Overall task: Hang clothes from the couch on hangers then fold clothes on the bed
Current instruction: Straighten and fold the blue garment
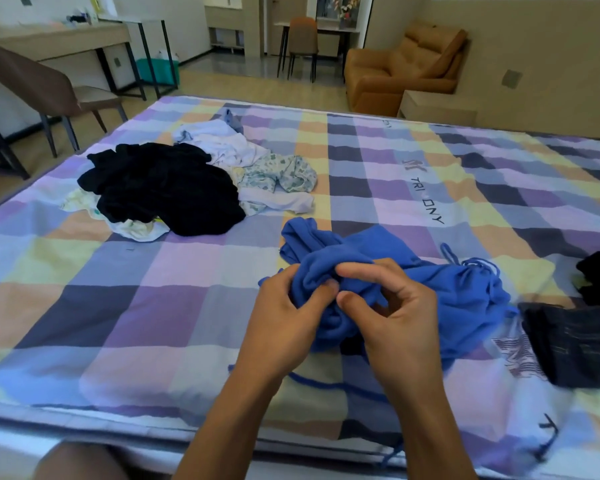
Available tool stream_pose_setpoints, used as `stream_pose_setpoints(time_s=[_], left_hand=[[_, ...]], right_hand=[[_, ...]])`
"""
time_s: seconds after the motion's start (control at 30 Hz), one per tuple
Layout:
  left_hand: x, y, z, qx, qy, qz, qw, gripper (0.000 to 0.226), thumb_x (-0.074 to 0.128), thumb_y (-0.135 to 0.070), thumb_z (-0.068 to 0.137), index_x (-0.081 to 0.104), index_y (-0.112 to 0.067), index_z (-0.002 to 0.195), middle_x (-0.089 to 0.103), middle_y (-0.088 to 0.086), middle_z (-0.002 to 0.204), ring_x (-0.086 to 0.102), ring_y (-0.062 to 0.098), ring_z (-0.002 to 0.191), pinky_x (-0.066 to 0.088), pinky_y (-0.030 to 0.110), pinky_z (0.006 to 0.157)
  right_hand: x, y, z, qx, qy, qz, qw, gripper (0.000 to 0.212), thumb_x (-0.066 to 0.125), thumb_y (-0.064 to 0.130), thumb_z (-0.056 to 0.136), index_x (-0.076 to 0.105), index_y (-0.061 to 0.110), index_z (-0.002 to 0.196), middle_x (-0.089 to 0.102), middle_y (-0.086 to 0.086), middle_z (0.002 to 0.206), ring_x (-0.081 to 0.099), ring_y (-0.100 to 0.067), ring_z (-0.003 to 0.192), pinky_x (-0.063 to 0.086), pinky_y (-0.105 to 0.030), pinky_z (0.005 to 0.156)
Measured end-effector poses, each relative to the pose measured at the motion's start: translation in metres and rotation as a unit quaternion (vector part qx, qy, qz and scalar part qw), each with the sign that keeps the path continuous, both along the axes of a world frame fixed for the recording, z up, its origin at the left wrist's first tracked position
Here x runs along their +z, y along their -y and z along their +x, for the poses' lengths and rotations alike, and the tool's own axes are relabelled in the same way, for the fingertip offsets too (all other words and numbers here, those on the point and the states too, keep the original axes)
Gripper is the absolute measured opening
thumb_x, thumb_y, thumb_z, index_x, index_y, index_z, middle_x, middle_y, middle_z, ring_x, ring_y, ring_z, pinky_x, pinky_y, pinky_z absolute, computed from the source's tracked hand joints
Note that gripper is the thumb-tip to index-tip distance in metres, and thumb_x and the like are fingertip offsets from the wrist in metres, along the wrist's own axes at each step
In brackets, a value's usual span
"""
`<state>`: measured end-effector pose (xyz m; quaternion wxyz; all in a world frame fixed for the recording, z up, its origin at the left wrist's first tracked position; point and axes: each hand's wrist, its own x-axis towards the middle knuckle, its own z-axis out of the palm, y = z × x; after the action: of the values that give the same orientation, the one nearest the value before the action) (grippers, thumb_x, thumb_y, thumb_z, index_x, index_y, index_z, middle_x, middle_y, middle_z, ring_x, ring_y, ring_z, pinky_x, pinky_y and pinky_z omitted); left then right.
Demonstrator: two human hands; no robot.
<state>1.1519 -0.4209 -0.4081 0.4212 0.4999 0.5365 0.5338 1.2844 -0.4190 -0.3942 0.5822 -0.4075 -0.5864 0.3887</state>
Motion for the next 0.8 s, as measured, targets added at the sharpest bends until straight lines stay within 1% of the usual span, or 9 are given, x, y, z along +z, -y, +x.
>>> stream_pose_setpoints(time_s=[0.07, 0.17, 0.27, 0.33, 0.4, 0.47, 0.57, 0.7, 0.8], left_hand=[[-0.003, -0.001, 0.001, 0.013, -0.017, 0.008, 1.000, 0.016, 0.061, -0.028, 0.097, 0.074, -0.017, 0.097, 0.075, 0.005, 0.087, 0.072, 0.024, 0.087, 0.057, 0.054, 0.084], [-0.004, -0.001, 0.003, 0.018, 0.045, 0.005, 0.999, 0.019, 0.055, -0.016, 0.103, 0.074, -0.016, 0.104, 0.078, 0.005, 0.096, 0.074, 0.021, 0.096, 0.058, 0.048, 0.089], [-0.001, 0.000, 0.004, -0.009, 0.180, -0.023, 0.983, 0.025, 0.049, -0.010, 0.102, 0.072, -0.012, 0.111, 0.077, 0.006, 0.107, 0.073, 0.020, 0.104, 0.060, 0.038, 0.090], [0.002, 0.001, 0.007, -0.054, 0.307, -0.045, 0.949, 0.030, 0.049, -0.017, 0.096, 0.069, -0.006, 0.115, 0.075, 0.011, 0.114, 0.071, 0.022, 0.108, 0.060, 0.031, 0.086], [0.004, 0.002, 0.009, -0.100, 0.388, -0.056, 0.915, 0.041, 0.045, -0.023, 0.095, 0.064, -0.001, 0.123, 0.071, 0.015, 0.124, 0.067, 0.025, 0.117, 0.059, 0.032, 0.092], [0.002, -0.002, 0.009, -0.117, 0.388, -0.064, 0.912, 0.044, 0.043, -0.026, 0.098, 0.061, 0.001, 0.127, 0.069, 0.016, 0.127, 0.065, 0.026, 0.122, 0.057, 0.034, 0.096], [0.002, -0.010, 0.009, -0.101, 0.338, -0.066, 0.933, 0.045, 0.047, -0.029, 0.094, 0.064, -0.001, 0.125, 0.072, 0.013, 0.123, 0.067, 0.025, 0.118, 0.059, 0.030, 0.090], [0.005, -0.016, 0.012, -0.074, 0.318, -0.039, 0.944, 0.048, 0.051, -0.030, 0.090, 0.064, 0.001, 0.125, 0.072, 0.017, 0.120, 0.068, 0.028, 0.115, 0.057, 0.037, 0.096], [0.005, -0.017, 0.015, -0.070, 0.297, -0.044, 0.951, 0.041, 0.047, -0.026, 0.099, 0.064, 0.001, 0.125, 0.071, 0.018, 0.120, 0.067, 0.031, 0.116, 0.051, 0.045, 0.102]], right_hand=[[-0.004, -0.001, 0.003, -0.021, 0.020, 0.007, 1.000, 0.039, 0.068, -0.018, 0.080, 0.078, 0.018, 0.093, 0.067, 0.002, 0.094, 0.069, -0.017, 0.089, 0.055, -0.027, 0.074], [-0.012, -0.004, 0.013, -0.103, 0.148, 0.051, 0.982, 0.038, 0.068, -0.013, 0.080, 0.078, 0.021, 0.092, 0.061, 0.007, 0.089, 0.061, -0.014, 0.076, 0.043, -0.014, 0.064], [-0.021, -0.012, 0.022, -0.155, 0.232, 0.053, 0.959, 0.041, 0.067, -0.012, 0.079, 0.078, 0.022, 0.101, 0.056, 0.012, 0.090, 0.057, -0.006, 0.076, 0.040, -0.010, 0.072], [-0.028, -0.016, 0.024, -0.170, 0.253, 0.046, 0.951, 0.047, 0.066, -0.016, 0.077, 0.078, 0.020, 0.106, 0.055, 0.011, 0.089, 0.056, -0.002, 0.077, 0.038, -0.007, 0.072], [-0.033, -0.019, 0.022, -0.162, 0.259, 0.039, 0.951, 0.060, 0.062, -0.022, 0.069, 0.078, 0.019, 0.108, 0.055, 0.010, 0.089, 0.056, 0.000, 0.079, 0.038, -0.006, 0.071], [-0.032, -0.019, 0.021, -0.141, 0.264, 0.027, 0.954, 0.069, 0.058, -0.024, 0.062, 0.077, 0.022, 0.110, 0.055, 0.010, 0.091, 0.057, 0.002, 0.086, 0.038, -0.005, 0.073], [-0.022, -0.013, 0.025, -0.145, 0.272, 0.047, 0.950, 0.057, 0.067, -0.018, 0.068, 0.074, 0.022, 0.108, 0.052, 0.007, 0.104, 0.054, 0.003, 0.099, 0.038, -0.005, 0.085], [0.003, -0.002, 0.028, -0.110, 0.216, 0.141, 0.960, 0.033, 0.067, -0.009, 0.073, 0.069, 0.018, 0.093, 0.051, 0.003, 0.102, 0.057, -0.016, 0.103, 0.042, -0.020, 0.090], [0.005, -0.006, 0.025, -0.082, 0.256, 0.112, 0.957, 0.021, 0.074, 0.019, 0.079, 0.072, 0.026, 0.098, 0.054, 0.010, 0.102, 0.057, -0.016, 0.104, 0.046, -0.038, 0.093]])
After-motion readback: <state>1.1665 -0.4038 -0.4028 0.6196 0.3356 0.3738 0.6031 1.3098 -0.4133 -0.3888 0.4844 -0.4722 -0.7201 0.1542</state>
